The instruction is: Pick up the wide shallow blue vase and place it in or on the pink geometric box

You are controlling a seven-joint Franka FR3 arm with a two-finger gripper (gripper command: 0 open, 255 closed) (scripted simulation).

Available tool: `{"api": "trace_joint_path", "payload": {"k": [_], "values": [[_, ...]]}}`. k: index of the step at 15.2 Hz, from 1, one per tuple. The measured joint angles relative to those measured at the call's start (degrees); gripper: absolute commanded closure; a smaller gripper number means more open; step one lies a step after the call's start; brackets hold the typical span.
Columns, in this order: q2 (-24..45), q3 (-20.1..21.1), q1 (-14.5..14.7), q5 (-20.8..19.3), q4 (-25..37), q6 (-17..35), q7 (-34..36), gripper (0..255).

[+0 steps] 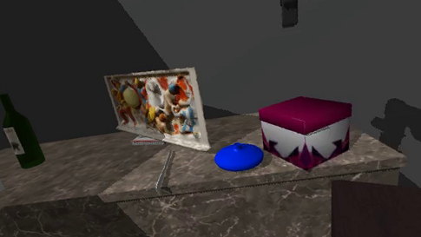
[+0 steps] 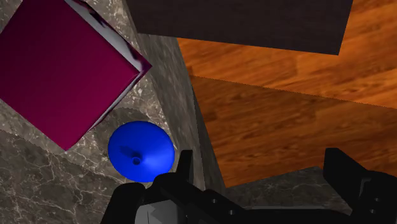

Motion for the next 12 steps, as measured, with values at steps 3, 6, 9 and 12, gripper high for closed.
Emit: {"api": "trace_joint_path", "payload": {"k": [3,6,9,12], "values": [[0.80,-0.89,-0.18,-0.39,-1.03,1.76,-0.97,0],[4.31,-3.09,-0.57,-1.22,-2.20,6.34,-3.34,0],[9.12,-5.72,-0.98,-1.98,-2.96,11.80,-6.23,0],[12.90,-7.61,-1.12,-2.12,-4.00,16.54,-8.42,0]]}}
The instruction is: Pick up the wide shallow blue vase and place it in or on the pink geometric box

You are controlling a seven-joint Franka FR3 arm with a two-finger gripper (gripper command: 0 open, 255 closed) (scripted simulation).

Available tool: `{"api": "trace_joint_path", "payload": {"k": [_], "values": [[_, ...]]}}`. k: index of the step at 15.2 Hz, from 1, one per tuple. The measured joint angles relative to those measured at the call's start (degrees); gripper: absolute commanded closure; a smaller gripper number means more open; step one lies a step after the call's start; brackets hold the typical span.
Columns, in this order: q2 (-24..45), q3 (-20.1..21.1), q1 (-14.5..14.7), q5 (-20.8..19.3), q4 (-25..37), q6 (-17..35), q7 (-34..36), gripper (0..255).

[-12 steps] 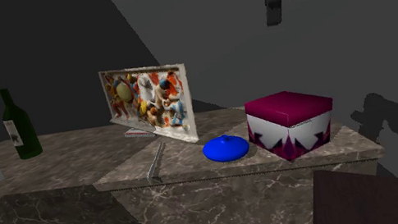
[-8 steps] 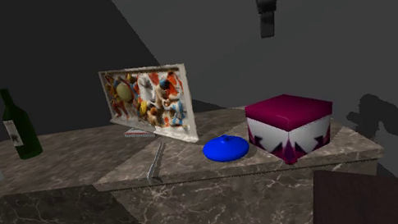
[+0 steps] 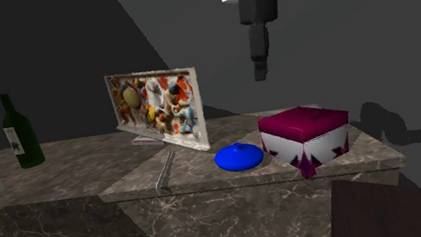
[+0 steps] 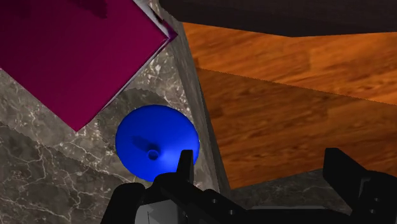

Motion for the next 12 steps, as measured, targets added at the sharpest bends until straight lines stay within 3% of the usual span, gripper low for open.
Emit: {"api": "trace_joint_path", "payload": {"k": [7,12], "values": [[13.30,-5.27,-0.13,1.35,1.50,11.36,-7.04,0],[24.23,-7.85,0.12,4.93,5.70,17.36,-12.48,0]]}}
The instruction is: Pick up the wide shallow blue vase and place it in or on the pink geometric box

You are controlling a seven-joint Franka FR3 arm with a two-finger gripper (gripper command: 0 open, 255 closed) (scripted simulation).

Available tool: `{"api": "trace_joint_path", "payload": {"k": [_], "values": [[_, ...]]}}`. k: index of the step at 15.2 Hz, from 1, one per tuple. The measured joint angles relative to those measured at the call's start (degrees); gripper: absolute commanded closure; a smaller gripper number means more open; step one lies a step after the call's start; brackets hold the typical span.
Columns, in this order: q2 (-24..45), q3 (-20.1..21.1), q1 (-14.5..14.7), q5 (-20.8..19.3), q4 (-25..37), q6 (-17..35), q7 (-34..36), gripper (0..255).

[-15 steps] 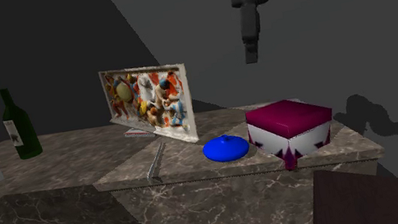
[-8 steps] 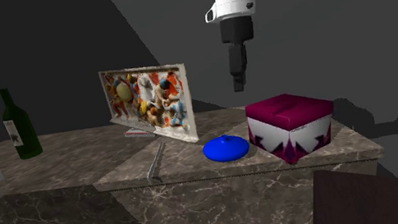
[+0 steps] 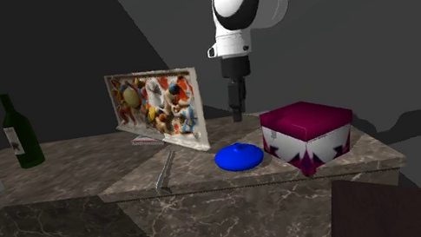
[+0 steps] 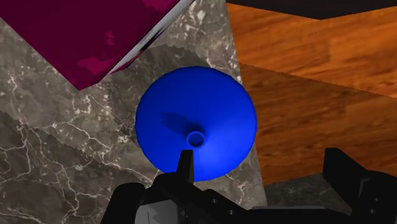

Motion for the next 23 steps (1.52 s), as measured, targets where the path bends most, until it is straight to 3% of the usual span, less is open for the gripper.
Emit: {"api": "trace_joint_path", "payload": {"k": [5,8,14,20,21,23], "values": [[11.19,-1.53,-1.03,5.25,5.57,4.36,-6.77,0],[14.45,-1.47,-1.50,6.90,7.07,5.74,-8.47,0],[17.52,-0.92,-1.66,8.78,5.66,9.94,-9.74,0],[18.04,-0.86,-1.78,9.06,5.76,10.35,-10.02,0],[18.05,-0.86,-1.78,9.07,5.76,10.35,-10.03,255],[18.05,-0.86,-1.78,9.07,5.76,10.35,-10.03,255]]}}
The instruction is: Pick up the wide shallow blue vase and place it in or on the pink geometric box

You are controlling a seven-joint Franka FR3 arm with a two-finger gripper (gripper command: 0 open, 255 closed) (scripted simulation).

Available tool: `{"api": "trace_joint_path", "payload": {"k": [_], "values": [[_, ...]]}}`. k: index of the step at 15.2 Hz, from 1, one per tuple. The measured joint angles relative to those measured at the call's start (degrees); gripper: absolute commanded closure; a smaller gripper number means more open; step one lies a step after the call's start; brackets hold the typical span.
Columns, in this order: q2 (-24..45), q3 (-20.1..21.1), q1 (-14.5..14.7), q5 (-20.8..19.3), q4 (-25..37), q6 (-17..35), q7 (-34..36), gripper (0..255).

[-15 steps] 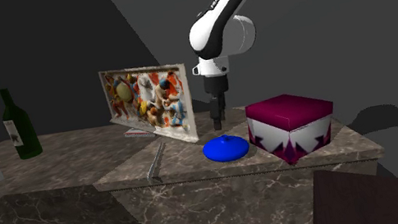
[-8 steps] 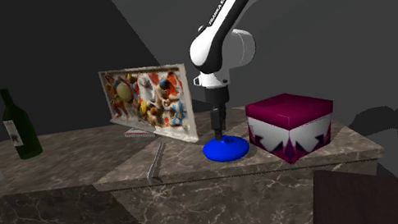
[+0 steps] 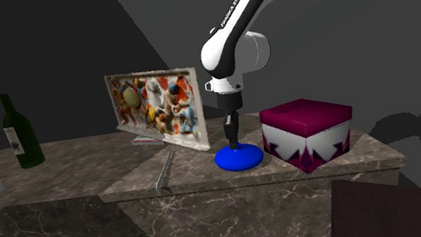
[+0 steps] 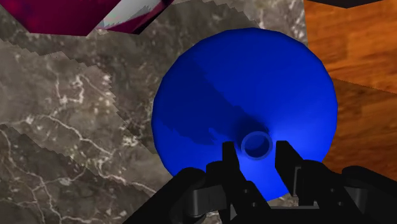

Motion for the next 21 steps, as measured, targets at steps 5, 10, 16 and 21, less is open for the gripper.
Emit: {"api": "trace_joint_path", "payload": {"k": [5,10,16,21], "values": [[-0.02,0.00,0.00,0.00,0.00,0.01,0.00,255],[-0.71,-0.16,0.04,-0.43,0.23,-0.88,0.25,255],[-3.49,-0.55,0.38,-2.11,1.48,-4.66,1.64,255],[-5.84,-0.78,0.57,-3.44,2.84,-8.18,2.72,255]]}}
